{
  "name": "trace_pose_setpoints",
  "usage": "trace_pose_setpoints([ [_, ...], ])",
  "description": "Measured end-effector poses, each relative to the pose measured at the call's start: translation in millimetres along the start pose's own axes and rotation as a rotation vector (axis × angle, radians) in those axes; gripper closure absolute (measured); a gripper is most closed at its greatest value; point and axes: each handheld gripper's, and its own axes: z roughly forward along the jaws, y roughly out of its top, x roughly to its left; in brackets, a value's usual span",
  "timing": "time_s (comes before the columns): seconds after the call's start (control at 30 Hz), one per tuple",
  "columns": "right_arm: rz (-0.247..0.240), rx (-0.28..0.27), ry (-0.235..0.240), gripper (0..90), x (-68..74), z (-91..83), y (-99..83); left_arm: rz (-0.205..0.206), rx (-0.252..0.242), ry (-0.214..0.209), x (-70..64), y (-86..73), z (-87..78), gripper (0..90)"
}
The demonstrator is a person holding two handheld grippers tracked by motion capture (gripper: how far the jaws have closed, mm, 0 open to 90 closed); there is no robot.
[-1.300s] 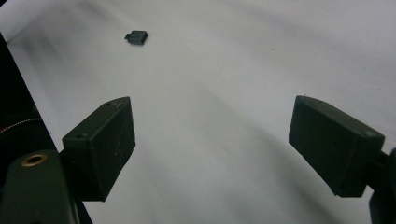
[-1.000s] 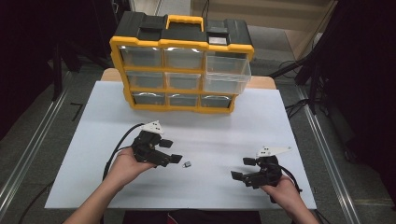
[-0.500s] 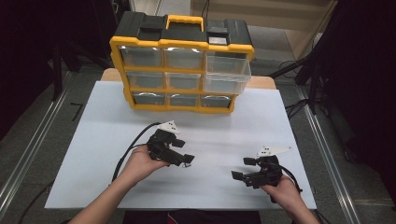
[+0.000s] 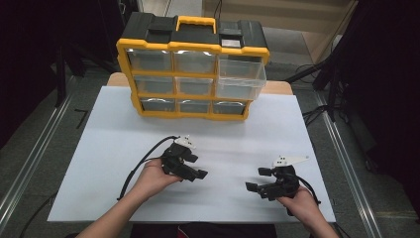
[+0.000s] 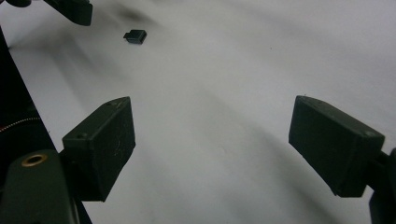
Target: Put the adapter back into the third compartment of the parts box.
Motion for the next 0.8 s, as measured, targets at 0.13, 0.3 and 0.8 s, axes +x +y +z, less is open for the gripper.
trace_pose_setpoints([
  [0.13, -0.003, 0.000, 0.001, 12.9, 0.3, 0.4, -0.1, 0.012, 0.019, 0.011, 0.0, -4.5, 6.3, 30.0],
  [0.3, -0.003, 0.002, 0.000, 12.9, 0.4, 0.6, -0.1, 0.023, 0.044, 0.037, 0.5, -8.0, 12.2, 31.7],
  [0.8, -0.006, 0.012, -0.005, 12.9, 0.7, 1.4, -0.4, 0.186, 0.105, 0.209, -20.3, -15.3, 26.5, 44.6],
])
